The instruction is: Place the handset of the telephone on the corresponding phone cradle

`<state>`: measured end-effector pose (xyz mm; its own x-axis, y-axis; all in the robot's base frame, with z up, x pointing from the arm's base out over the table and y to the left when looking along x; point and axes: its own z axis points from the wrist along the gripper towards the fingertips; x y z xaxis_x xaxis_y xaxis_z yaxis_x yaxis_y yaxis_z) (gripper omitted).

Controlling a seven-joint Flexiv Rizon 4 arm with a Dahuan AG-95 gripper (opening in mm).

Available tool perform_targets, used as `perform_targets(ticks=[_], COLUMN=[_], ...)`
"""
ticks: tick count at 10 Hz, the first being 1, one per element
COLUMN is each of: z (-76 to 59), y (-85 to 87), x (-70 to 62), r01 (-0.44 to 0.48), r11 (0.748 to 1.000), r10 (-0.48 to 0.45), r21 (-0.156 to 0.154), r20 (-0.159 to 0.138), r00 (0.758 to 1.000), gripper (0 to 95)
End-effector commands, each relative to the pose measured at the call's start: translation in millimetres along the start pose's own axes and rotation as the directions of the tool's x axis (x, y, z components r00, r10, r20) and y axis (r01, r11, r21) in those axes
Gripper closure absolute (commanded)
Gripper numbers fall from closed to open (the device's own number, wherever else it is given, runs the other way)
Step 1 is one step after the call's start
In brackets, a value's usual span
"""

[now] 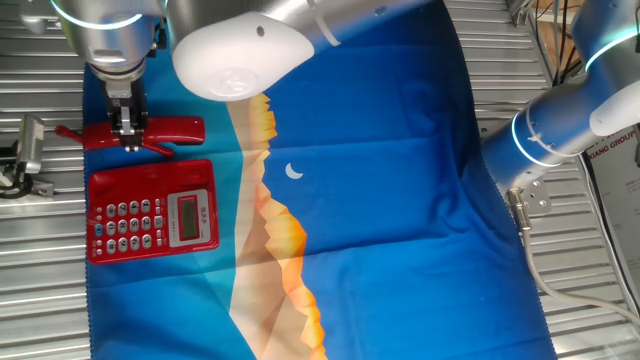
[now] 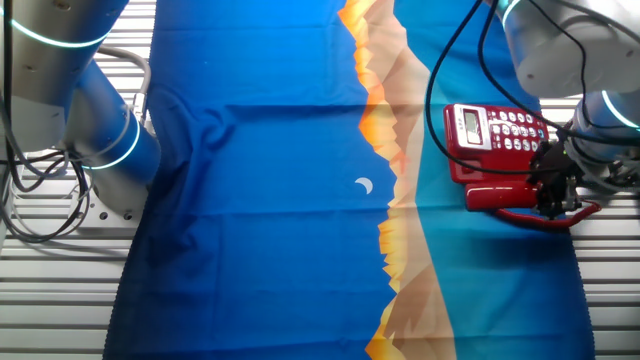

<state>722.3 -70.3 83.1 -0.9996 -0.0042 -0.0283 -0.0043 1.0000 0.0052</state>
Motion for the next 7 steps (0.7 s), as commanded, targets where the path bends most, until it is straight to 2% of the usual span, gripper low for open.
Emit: perform_targets(ticks=[1,7], z=[-1.2,0.0], y=[0.8,13.4], x=[1.5,3.3], r01=[-0.002,-0.007], r11=[1.000,1.000], r10=[0.002,0.007], r21=[-0.001,-0.005], r20=[0.001,0.005], r00=[1.000,1.000], gripper=[95.0,95.0])
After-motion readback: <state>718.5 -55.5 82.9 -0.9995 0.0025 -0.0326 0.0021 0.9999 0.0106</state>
